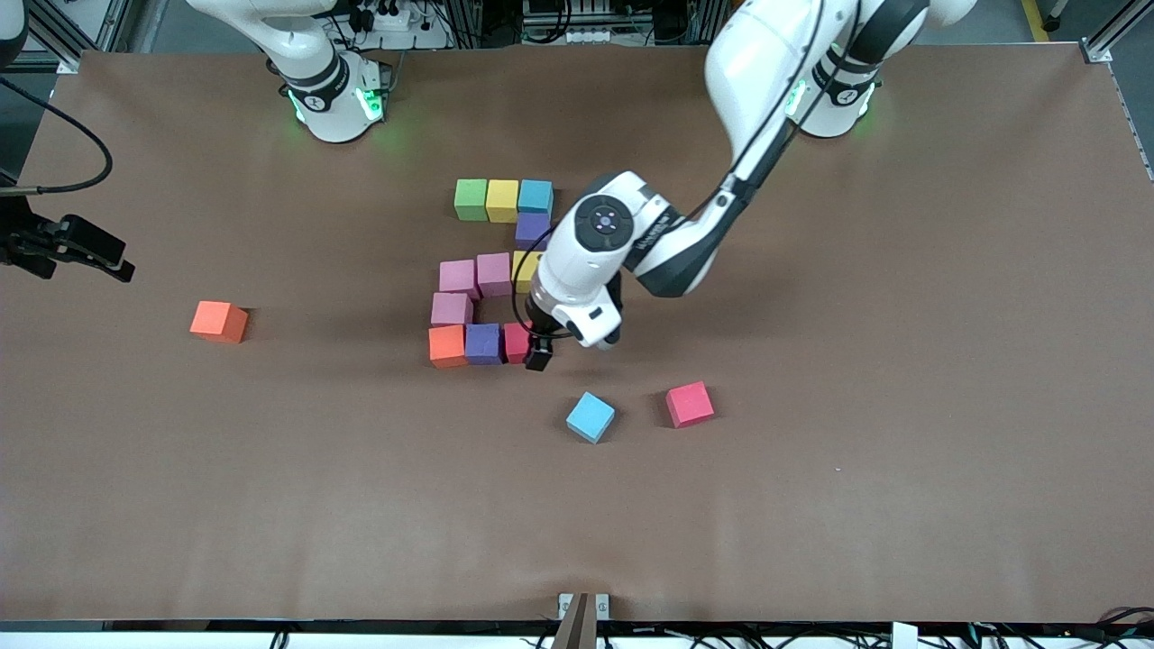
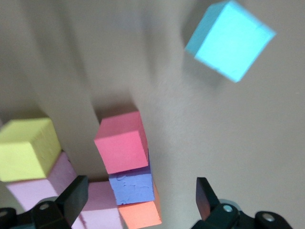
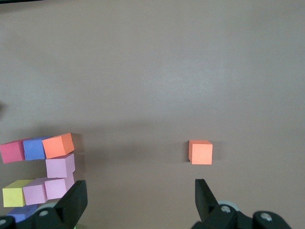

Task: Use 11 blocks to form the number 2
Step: 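Open the left gripper and lift it away from the pink cube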

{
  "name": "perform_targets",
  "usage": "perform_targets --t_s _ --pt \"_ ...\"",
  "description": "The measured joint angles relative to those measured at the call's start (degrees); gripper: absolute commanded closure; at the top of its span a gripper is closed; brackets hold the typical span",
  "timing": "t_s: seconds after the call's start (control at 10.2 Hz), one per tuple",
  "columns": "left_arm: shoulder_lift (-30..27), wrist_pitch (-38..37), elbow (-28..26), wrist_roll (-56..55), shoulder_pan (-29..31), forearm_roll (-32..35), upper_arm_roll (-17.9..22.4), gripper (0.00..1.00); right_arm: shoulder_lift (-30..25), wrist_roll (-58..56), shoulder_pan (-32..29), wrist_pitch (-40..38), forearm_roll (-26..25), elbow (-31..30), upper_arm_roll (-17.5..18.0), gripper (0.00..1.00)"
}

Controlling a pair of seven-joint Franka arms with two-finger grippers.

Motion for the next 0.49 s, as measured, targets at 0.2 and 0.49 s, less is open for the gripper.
perform_targets --t_s 0.2,0.49 --pt "-2.74 -6.87 -0.04 12.32 4.0 0.01 -1.23 0.0 0.0 0.0 -0.24 -0.03 0.0 0.0 -0.03 0.0" --pt "-5.35 -15.91 -0.08 32.69 5.24 2.82 -1.17 0.0 0.01 -1.37 -0.83 -0.95 0.02 0.02 -0.07 0.0"
